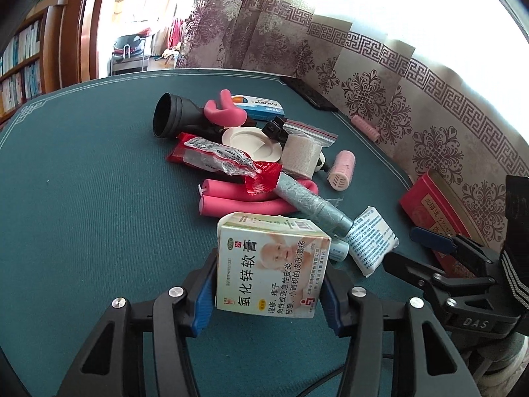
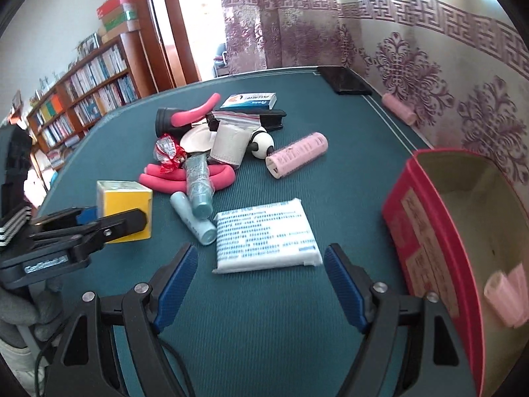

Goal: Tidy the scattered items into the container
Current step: 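Grasp the ointment box with the left gripper while the right gripper grasps the tissue packet, then carry the ointment box and tissue packet into the red tin box and release, then reach the right gripper to the pink roller by the curtain and grasp it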

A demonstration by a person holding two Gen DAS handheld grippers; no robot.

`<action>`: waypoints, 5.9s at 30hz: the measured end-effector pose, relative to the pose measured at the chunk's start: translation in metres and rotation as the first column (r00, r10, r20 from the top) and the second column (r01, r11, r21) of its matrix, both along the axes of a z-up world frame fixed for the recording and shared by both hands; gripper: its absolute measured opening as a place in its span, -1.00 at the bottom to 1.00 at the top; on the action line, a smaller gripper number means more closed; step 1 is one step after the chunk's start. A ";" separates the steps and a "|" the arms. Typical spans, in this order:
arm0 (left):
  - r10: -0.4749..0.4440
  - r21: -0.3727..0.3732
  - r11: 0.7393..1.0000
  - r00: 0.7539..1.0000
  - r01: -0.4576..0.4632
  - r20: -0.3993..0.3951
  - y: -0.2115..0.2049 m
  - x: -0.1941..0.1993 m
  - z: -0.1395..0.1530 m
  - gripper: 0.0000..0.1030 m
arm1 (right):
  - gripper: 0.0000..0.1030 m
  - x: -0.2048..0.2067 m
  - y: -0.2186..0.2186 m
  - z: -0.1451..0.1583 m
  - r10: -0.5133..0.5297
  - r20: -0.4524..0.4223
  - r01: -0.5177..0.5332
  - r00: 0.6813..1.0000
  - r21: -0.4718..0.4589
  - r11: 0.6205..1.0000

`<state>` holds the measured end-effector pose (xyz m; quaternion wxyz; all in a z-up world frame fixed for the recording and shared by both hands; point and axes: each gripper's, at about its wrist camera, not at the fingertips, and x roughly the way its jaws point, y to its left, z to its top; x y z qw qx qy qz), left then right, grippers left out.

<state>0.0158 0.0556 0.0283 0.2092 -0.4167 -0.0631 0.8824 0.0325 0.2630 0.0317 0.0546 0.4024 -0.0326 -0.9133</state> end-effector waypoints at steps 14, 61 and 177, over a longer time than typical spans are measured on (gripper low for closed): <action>0.001 0.008 1.000 1.000 -0.001 0.027 -0.004 -0.005 -0.009 0.08 | 0.58 -0.036 -0.007 -0.028 0.036 0.078 -0.044 0.996 0.090 0.995; -0.200 -0.109 0.976 0.977 0.191 -0.078 0.095 0.040 0.042 0.08 | 0.44 0.115 0.104 0.068 -0.308 -0.244 0.296 0.920 -0.085 0.951; 0.142 -0.071 0.987 0.989 -0.146 -0.047 -0.024 -0.139 0.021 0.62 | 0.55 -0.281 0.157 0.027 -0.151 0.256 0.083 0.955 0.258 0.962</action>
